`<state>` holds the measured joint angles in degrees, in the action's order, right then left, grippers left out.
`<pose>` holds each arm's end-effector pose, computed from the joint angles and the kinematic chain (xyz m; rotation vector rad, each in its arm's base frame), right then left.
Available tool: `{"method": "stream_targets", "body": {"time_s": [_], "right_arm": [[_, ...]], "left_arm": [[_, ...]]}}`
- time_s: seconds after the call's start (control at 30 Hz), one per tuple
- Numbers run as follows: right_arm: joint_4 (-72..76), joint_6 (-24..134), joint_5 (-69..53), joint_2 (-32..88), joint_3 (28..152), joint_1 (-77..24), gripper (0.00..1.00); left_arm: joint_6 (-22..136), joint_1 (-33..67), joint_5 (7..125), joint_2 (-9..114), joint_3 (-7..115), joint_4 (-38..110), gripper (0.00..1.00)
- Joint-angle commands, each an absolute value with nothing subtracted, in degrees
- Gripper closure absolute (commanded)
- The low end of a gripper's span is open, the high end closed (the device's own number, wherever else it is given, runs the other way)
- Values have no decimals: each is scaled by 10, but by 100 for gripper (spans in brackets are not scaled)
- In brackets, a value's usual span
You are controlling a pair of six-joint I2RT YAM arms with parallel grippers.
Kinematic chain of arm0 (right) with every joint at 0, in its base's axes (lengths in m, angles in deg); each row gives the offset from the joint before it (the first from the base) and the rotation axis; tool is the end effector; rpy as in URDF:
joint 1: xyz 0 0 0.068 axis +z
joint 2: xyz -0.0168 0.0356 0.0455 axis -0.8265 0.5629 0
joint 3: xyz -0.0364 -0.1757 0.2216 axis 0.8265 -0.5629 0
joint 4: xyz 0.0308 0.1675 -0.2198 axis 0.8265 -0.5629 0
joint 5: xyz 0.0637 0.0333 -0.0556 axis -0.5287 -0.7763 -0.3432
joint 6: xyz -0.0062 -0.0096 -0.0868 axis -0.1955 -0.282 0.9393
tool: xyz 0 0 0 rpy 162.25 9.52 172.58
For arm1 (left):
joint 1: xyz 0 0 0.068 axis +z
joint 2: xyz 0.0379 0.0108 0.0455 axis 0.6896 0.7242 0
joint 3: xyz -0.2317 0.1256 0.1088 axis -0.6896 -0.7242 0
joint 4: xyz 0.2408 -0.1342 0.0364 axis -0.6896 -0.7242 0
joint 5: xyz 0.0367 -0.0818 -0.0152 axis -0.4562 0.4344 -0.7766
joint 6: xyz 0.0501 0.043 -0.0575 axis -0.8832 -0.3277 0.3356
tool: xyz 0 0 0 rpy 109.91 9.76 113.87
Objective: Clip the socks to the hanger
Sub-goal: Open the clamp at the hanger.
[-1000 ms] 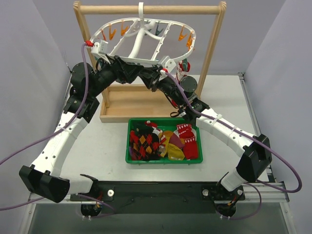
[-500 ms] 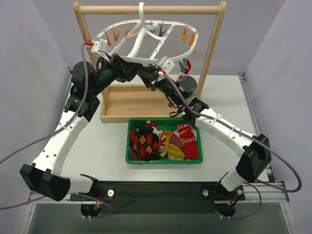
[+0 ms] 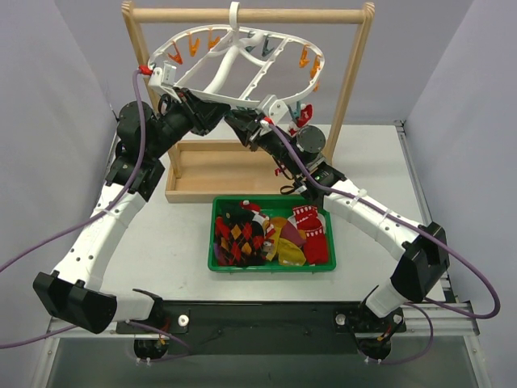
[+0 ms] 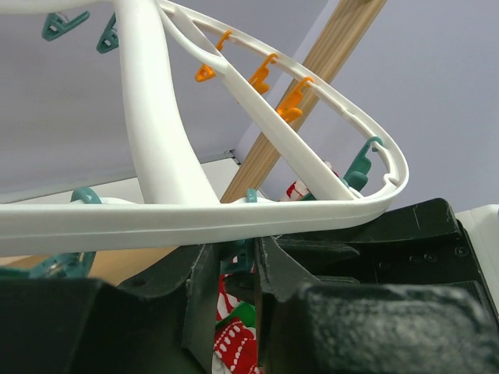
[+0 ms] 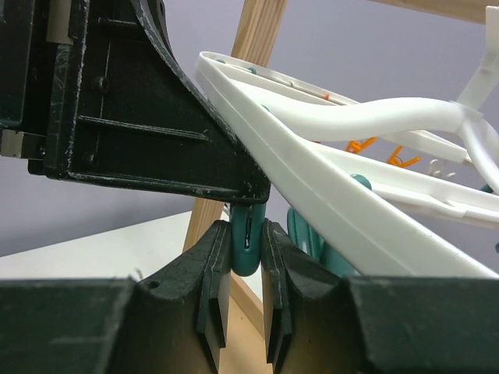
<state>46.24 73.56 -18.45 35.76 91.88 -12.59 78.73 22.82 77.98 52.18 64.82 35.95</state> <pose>0.2817 0.2975 0.4761 -0.7329 0.7625 0.6547 0.3152 -0.1482 0.4995 0.1427 1.4890 -1.0218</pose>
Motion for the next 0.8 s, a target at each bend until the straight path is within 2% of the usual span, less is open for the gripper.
{"method": "stream_targets", "body": {"time_s": [0.0, 0.03, 0.23, 0.27, 0.4, 0.6, 0.77], "right_arm": [[502, 750, -218, 358, 939, -114, 100], [502, 750, -216, 358, 939, -114, 100], [519, 740, -185, 338, 913, -113, 74], [526, 738, -183, 333, 906, -114, 73], [526, 725, -174, 305, 875, -119, 71], [498, 714, -167, 233, 796, -125, 61], [419, 697, -150, 152, 720, -122, 51]], "left_arm": [[805, 232, 773, 524, 680, 401, 83], [806, 232, 775, 523, 681, 402, 84], [802, 232, 780, 523, 682, 402, 99], [801, 233, 781, 523, 682, 402, 100], [797, 232, 783, 520, 685, 400, 100], [789, 231, 793, 513, 685, 393, 100], [768, 230, 795, 506, 680, 382, 100]]}}
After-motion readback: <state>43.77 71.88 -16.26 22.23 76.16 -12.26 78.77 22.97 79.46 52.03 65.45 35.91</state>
